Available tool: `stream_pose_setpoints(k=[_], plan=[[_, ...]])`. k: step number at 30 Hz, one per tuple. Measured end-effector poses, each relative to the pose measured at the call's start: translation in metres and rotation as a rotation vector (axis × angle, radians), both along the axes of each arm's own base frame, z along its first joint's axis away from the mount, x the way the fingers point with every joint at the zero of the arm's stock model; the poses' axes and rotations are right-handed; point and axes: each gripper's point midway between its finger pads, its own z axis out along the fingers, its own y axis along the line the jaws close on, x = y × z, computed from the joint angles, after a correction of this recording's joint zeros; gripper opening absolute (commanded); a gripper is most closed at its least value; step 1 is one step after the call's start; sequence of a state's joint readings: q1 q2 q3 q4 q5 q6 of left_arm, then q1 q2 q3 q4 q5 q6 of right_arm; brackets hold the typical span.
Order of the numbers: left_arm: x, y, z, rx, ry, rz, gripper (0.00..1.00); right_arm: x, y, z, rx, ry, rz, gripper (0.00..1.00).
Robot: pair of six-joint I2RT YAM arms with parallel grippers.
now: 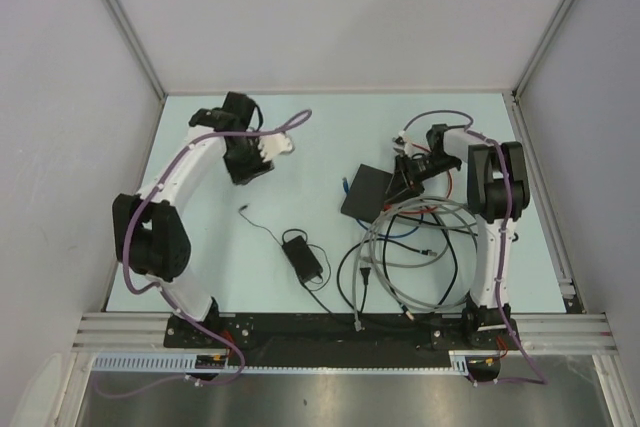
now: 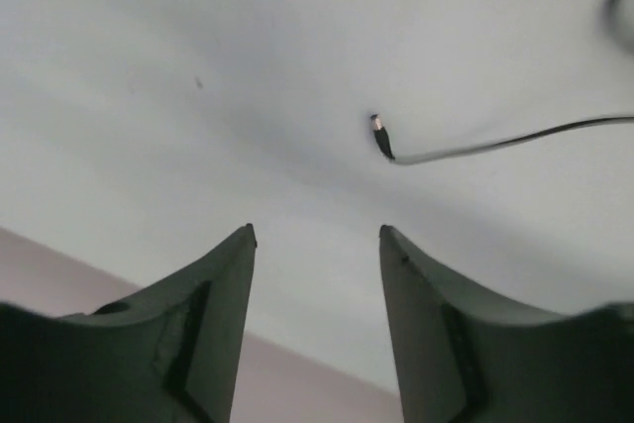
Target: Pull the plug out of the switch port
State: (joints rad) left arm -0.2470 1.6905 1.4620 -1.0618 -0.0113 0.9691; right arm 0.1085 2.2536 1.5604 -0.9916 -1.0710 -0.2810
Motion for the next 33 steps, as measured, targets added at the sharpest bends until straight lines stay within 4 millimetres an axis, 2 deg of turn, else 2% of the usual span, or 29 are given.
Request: stream_pose_setpoints(k=[3,5,7,9,11,14,18,21,24,26,30,33], plan=[[0.01,-0.059,0.037,-0.231,-0.064,-0.036,0.76,0.009,-0.022,0.0,-0.07,-0.087,-0.005,0.5],[-0.001,-0.102,0.054,-0.398,-0.053,-0.071,0.81,0.012,-0.034,0.003,-0.108,-0.134,-0.004,0.51],[-0.019,-0.133,0.057,-0.498,-0.008,-0.104,0.8,0.016,-0.049,0.01,-0.151,-0.185,-0.007,0.51],[-0.043,-0.16,0.044,-0.568,0.053,-0.145,0.8,0.019,-0.06,0.018,-0.187,-0.227,-0.011,0.52],[-0.073,-0.177,0.019,-0.595,0.146,-0.181,0.79,0.023,-0.069,0.026,-0.215,-0.255,-0.021,0.52],[-0.116,-0.194,-0.014,-0.605,0.28,-0.216,0.79,0.025,-0.08,0.03,-0.25,-0.263,-0.035,0.54],[-0.15,-0.214,-0.039,-0.595,0.337,-0.293,0.77,0.02,-0.094,0.026,-0.325,-0.255,-0.024,0.58],[-0.16,-0.22,-0.054,-0.549,0.344,-0.33,0.74,0.016,-0.107,0.032,-0.383,-0.277,-0.004,0.59],[-0.161,-0.216,-0.076,-0.456,0.337,-0.339,0.74,0.014,-0.117,0.051,-0.426,-0.315,0.01,0.59],[-0.163,-0.202,-0.09,-0.395,0.345,-0.323,0.74,0.019,-0.124,0.065,-0.452,-0.357,0.008,0.59],[-0.162,-0.176,-0.088,-0.359,0.278,-0.324,0.75,0.032,-0.131,0.087,-0.493,-0.433,-0.008,0.59],[-0.154,-0.142,-0.086,-0.323,0.199,-0.3,0.75,0.031,-0.133,0.095,-0.52,-0.461,-0.007,0.59]])
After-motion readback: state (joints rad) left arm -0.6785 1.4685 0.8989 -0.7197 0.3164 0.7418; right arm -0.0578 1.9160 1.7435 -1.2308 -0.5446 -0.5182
